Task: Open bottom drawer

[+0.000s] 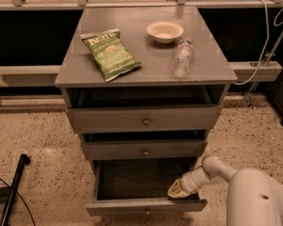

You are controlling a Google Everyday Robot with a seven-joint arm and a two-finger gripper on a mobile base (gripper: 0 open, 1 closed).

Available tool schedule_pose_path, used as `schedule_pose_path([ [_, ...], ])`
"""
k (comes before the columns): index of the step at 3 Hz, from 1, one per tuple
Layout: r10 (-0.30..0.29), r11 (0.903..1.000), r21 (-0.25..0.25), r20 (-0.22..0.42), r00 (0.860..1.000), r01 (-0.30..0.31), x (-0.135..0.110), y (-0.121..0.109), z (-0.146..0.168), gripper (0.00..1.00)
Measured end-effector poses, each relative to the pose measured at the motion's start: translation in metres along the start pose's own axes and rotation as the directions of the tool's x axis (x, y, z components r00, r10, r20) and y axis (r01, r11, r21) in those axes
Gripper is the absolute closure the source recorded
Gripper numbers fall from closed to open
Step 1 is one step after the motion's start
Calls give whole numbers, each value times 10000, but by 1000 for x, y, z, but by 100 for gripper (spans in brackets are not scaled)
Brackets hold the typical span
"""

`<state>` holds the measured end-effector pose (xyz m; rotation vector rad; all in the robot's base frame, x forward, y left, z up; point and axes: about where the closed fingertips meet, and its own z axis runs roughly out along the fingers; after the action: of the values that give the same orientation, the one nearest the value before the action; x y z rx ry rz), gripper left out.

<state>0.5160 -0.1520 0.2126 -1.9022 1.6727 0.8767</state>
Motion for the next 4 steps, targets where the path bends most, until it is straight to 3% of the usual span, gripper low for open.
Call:
schedule_pose_path([
  [1,-575,9971,449,-902,9943,618,12,-23,0,100],
  [2,-1093,9868,1016,-1551,9818,1259,37,-39,1,100],
  [3,-1230,9831,1117,-1849,9750,1452,58,-44,11,100],
  [4,-1131,9871,888,-2035,9725,1333,71,-44,23,100],
])
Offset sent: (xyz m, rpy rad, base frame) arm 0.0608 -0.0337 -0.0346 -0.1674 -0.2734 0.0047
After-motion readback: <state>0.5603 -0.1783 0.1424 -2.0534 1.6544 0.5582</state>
